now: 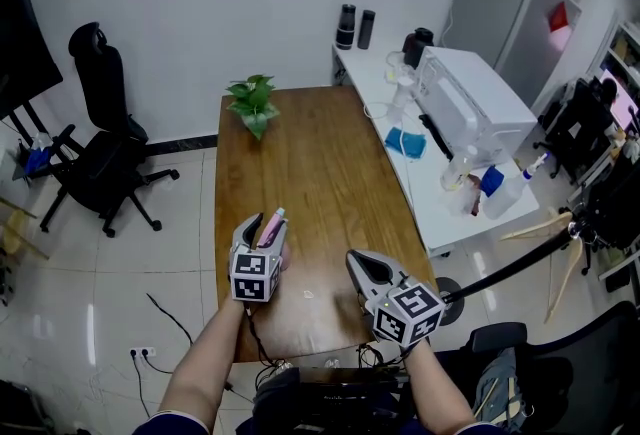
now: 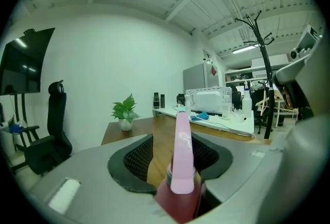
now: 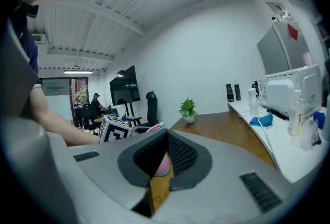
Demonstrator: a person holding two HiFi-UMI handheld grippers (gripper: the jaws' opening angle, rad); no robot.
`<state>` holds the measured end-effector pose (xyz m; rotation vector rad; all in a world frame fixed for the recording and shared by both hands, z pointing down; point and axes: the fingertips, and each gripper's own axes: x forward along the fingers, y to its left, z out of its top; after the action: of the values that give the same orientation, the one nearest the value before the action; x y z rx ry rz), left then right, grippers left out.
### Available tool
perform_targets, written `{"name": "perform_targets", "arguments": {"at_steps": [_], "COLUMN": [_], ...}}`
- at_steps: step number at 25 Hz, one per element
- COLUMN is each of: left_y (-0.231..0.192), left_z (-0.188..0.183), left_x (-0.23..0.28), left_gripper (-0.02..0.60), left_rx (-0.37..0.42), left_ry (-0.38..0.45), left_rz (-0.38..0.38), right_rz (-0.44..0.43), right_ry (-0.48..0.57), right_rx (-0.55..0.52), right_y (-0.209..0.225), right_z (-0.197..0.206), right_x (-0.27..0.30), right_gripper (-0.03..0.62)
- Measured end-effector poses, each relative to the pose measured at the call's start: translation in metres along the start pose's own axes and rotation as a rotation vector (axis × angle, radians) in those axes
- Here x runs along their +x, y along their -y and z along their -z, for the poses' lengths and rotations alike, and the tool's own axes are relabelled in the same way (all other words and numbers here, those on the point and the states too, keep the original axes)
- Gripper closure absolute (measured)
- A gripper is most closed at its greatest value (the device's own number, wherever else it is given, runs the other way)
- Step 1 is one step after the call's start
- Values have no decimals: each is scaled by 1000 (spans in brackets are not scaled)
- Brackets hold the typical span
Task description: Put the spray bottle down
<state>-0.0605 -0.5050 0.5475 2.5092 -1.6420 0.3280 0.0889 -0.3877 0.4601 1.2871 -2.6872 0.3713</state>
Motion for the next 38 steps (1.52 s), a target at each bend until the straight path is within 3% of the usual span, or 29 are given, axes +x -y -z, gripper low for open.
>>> {"name": "perform_targets", "arguments": {"at_steps": [9,17,26,28,31,38], "left_y": [3,3,5,7,14,39], "left_z": [-3,-15,-15,-14,-10,-12], "left_x": [-4,-15,-71,-87,-107,-137], "left_gripper": [364,327,318,387,574,574], "left_rx": [-4,-6,-86,-94,-105,-163], "left_ry": [5,32,44,25,-6,-44], "left_rz": [11,18,-8,-23,-32,64], "right_rz": [11,20,-17,-26,-34,-67], "right_ry": [-2,7,22,26,37,70], "right_rx": [5,4,26,34,38,43], "right_y": [-5,-8,-19,-22,-26,-37], "right_z": [5,3,3,2,0,-4], "right_x": [-9,-16,-10,-7,-4,-5], "right_gripper": [589,589,589,589,589,591]}}
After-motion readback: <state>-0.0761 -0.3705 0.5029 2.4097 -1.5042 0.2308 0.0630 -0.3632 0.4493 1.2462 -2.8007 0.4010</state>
